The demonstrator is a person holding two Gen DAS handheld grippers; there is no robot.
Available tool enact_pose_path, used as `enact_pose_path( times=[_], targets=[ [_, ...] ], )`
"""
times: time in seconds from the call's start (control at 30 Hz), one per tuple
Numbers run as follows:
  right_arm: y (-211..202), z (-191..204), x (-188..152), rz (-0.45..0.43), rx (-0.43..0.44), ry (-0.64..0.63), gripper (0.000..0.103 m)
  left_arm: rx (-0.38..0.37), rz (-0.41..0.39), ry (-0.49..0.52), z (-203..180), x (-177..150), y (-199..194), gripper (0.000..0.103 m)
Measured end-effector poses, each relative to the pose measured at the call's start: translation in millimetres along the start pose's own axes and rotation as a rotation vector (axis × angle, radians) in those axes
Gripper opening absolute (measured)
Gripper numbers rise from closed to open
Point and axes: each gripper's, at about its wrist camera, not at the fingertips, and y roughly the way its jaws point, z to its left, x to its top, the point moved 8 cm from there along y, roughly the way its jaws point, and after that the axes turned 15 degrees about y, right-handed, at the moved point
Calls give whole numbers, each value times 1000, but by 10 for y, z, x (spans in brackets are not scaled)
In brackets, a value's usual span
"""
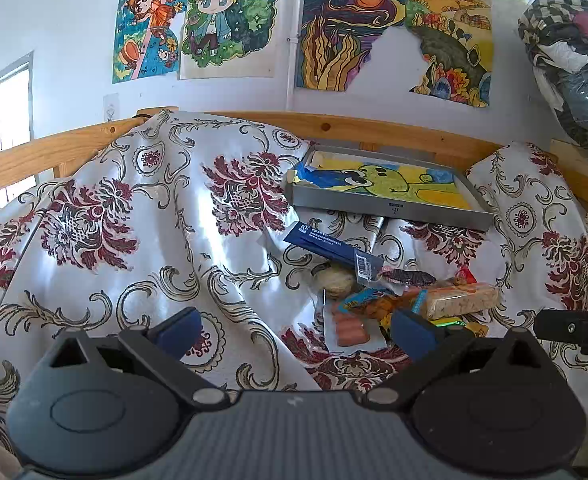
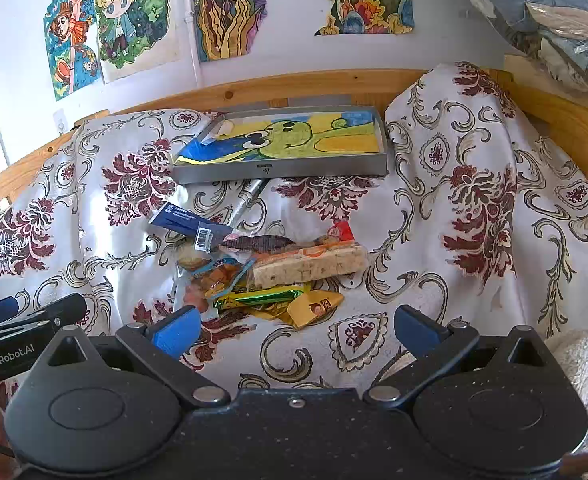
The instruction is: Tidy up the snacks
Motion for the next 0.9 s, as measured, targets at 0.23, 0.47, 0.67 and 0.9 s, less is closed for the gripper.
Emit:
enact_pose_path(
  times=[0.23,0.47,0.67,0.9],
  targets=[
    [12,-8,2,2,-1,1,102,0,5,1,-2,-7,3,103],
    [54,13,-16,25,-11,-2,102,37,17,-7,17,-55,18,103],
    [99,15,-8,63,-14,3,102,35,55,6,21,-65,124,103],
    [221,50,47,116,5,3,102,20,107,16,42,-43,315,103]
  ],
)
